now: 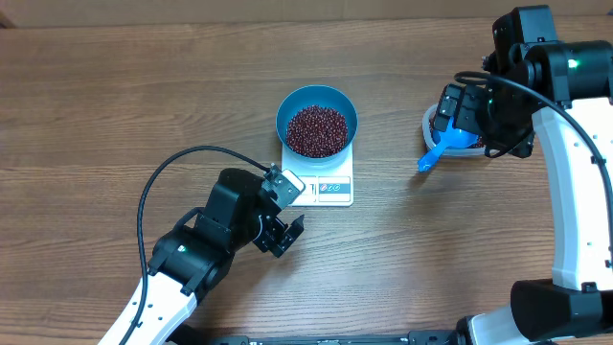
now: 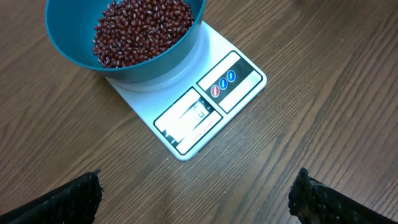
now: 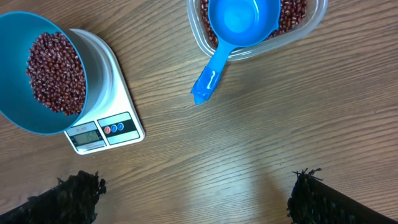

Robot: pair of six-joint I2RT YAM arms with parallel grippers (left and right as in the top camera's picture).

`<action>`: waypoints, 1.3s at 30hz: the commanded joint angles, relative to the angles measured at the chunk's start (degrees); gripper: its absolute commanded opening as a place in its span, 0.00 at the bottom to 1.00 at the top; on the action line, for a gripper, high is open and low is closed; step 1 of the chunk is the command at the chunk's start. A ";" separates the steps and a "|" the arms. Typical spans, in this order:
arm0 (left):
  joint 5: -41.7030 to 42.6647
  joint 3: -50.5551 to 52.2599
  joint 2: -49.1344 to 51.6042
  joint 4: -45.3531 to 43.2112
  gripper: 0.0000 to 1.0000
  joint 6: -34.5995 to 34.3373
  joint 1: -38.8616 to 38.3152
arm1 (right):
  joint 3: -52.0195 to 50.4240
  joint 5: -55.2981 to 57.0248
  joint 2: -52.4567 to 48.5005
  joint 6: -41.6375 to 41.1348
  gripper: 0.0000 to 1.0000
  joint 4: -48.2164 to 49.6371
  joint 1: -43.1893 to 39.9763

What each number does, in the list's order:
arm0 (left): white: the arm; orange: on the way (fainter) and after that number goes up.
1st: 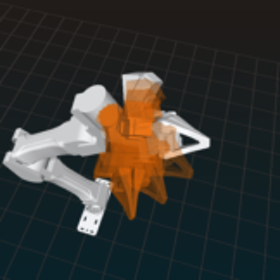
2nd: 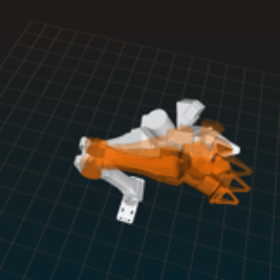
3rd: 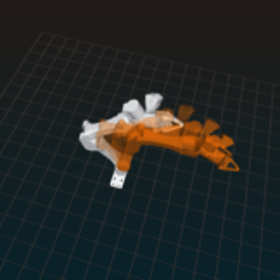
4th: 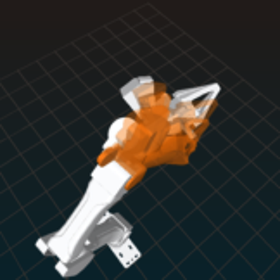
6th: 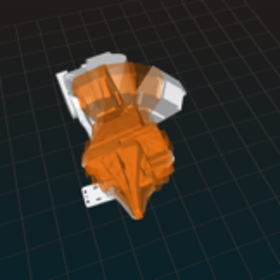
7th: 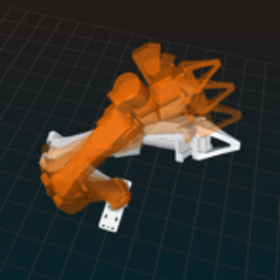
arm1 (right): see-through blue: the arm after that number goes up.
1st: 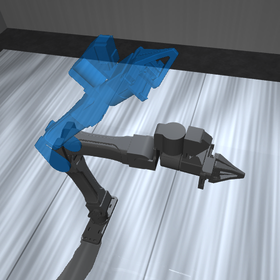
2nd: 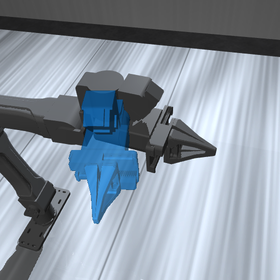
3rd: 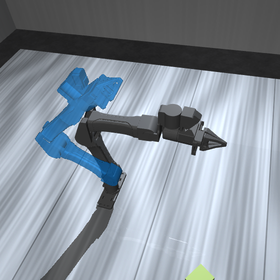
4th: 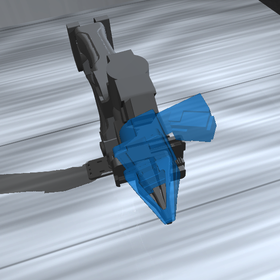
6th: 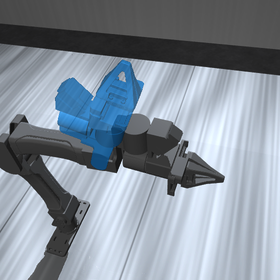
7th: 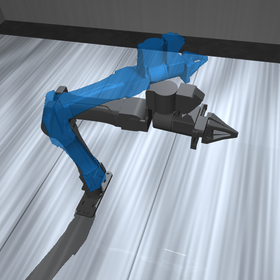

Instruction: Scoop item into bowl and weigh 150g on scale

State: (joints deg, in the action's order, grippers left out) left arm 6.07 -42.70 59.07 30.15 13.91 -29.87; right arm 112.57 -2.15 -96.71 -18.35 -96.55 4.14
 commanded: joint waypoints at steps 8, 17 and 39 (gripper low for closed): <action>1.03 0.22 0.20 -0.15 1.00 0.26 0.37 | 1.11 -0.33 0.22 0.83 1.00 0.22 -0.15; 1.01 0.22 0.04 -0.11 1.00 0.24 0.37 | 1.11 -0.33 0.22 0.85 1.00 0.22 -0.15; 6.69 24.87 -16.11 -28.85 1.00 -2.75 0.39 | 1.11 -0.33 0.22 0.83 1.00 0.24 -0.15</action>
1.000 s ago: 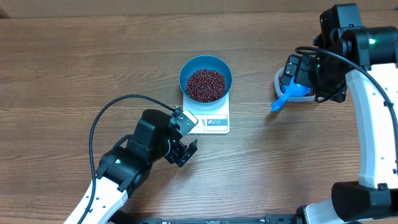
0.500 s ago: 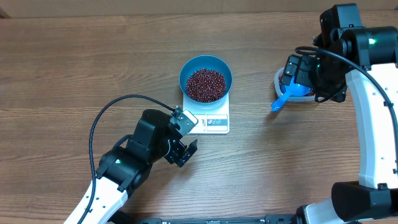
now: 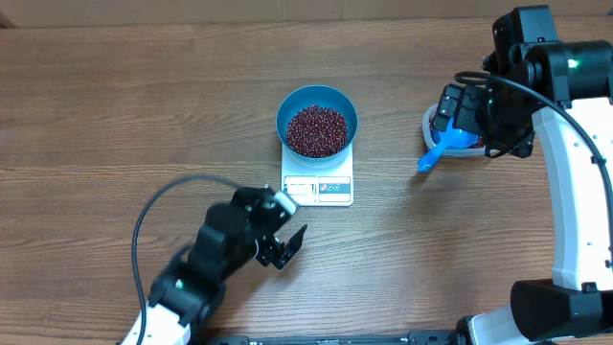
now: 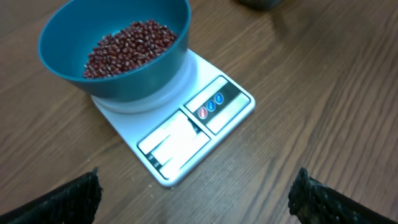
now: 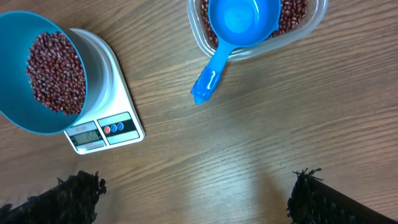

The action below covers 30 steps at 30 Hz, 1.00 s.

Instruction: Scoop item into bowl and weigh 150g on scale

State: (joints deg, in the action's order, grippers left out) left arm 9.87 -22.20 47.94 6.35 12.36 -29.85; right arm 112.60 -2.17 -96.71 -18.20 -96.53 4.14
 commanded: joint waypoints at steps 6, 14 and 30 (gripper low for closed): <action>1.97 11.26 -17.27 -7.13 1.00 -1.20 1.81 | 1.09 -0.31 0.22 0.68 1.00 0.22 -0.15; 7.13 17.29 -30.69 -11.08 1.00 -1.29 11.50 | 1.09 -0.31 0.22 0.70 1.00 0.22 -0.15; -1.16 21.92 -44.65 -8.09 1.00 -17.75 22.60 | 1.09 -0.31 0.22 0.70 1.00 0.22 -0.15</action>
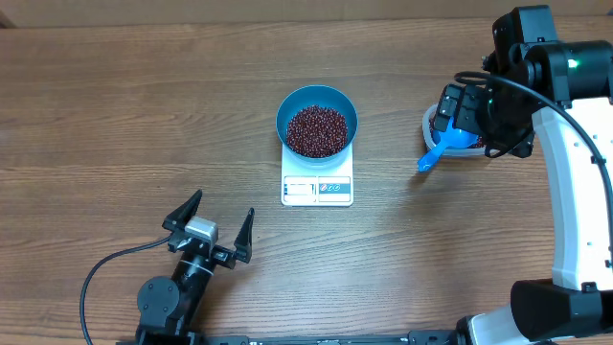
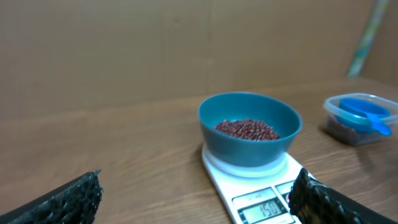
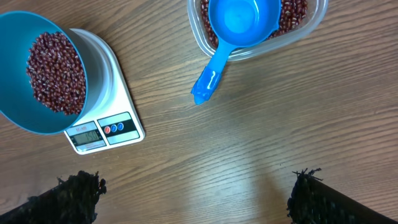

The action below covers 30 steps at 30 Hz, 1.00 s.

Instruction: Scoop item into bowl and weigh 150g on scale

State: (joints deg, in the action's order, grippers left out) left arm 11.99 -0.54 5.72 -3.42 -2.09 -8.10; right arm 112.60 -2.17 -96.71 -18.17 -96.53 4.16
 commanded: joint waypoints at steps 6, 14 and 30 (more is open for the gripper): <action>-3.69 0.26 -5.55 7.26 0.99 -2.99 4.24 | 1.09 -0.31 0.22 0.66 1.00 0.22 -0.17; -6.05 0.28 -5.55 7.61 1.00 0.85 5.20 | 1.09 -0.31 0.22 0.66 1.00 0.22 -0.17; -6.01 0.26 -5.49 7.45 1.00 0.83 5.18 | 1.09 -0.31 0.22 0.68 1.00 0.22 -0.17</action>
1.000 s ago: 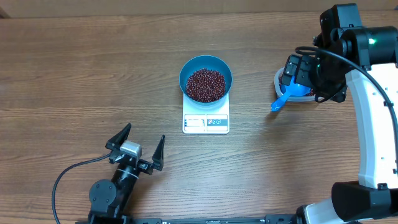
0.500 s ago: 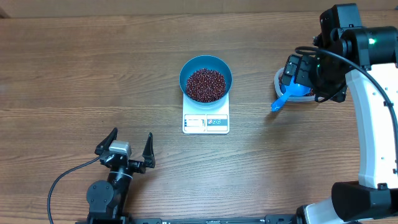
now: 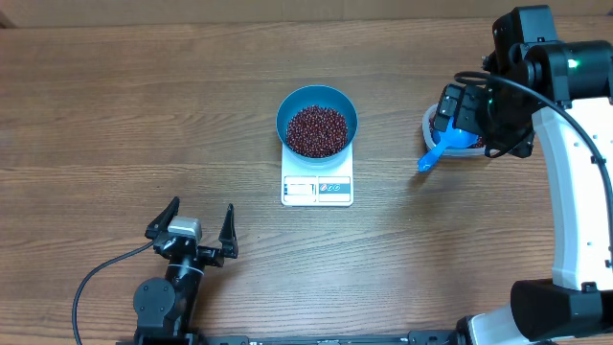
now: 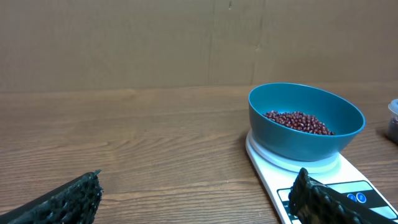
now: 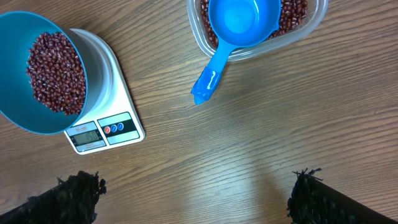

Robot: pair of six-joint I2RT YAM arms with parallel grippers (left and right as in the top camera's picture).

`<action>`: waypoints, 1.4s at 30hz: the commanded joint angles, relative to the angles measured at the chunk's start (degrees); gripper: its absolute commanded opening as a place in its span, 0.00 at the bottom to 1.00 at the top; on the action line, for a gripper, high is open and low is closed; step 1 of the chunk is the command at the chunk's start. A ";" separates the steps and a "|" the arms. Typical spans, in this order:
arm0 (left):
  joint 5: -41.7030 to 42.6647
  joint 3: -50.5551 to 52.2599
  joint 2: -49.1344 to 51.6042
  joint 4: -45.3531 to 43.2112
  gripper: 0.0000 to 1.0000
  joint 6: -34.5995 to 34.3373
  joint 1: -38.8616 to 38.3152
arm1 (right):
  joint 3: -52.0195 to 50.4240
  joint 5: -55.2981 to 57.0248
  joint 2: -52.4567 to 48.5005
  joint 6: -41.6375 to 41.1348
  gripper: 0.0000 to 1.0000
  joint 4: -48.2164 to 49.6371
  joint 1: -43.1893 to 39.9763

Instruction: Scoop item into bowl and weigh 150g on scale

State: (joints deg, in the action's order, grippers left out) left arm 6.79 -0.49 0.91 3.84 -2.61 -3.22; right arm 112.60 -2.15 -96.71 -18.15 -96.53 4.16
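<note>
A blue bowl [image 3: 317,119] holding red beans stands on the white scale [image 3: 317,189] at the table's middle; it also shows in the left wrist view as bowl [image 4: 305,129] and in the right wrist view as bowl [image 5: 43,71]. A blue scoop [image 3: 439,149] rests in the clear bean container [image 3: 458,134] at the right, seen closer as scoop [image 5: 233,37]. My right gripper [image 3: 476,117] hangs open above that container, holding nothing. My left gripper [image 3: 189,224] stands open near the front left, low and pointing towards the scale.
A black cable [image 3: 96,278] trails from the left arm over the front left of the wooden table [image 3: 144,105]. The white right arm [image 3: 575,192] runs down the right edge. A brown cardboard wall [image 4: 124,43] backs the table.
My left gripper has moved a little further left and back from the scale, still open. The bowl now sits further right in its view. The right arm has not moved.
My left gripper was open just in front of the scale, looking down on bowl and display. It then stood further back, then low at the front left looking level across the table. The right gripper stayed open over the container with the scoop lying in it.
</note>
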 commanded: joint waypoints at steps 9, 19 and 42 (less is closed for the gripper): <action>-0.81 0.22 -0.66 0.20 1.00 1.36 0.31 | 1.09 -0.33 0.22 0.63 1.00 0.22 -0.17; -0.81 0.22 -0.66 0.20 1.00 1.36 0.31 | 1.09 -0.35 0.22 0.66 1.00 0.22 -0.17; -0.81 0.22 -0.66 0.20 1.00 1.36 0.33 | 1.05 -0.33 0.59 0.63 1.00 3.58 -0.15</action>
State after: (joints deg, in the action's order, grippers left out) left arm 6.76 -0.49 0.91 3.84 -2.59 -3.22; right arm 112.60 -2.13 -96.71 -18.15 -95.00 4.16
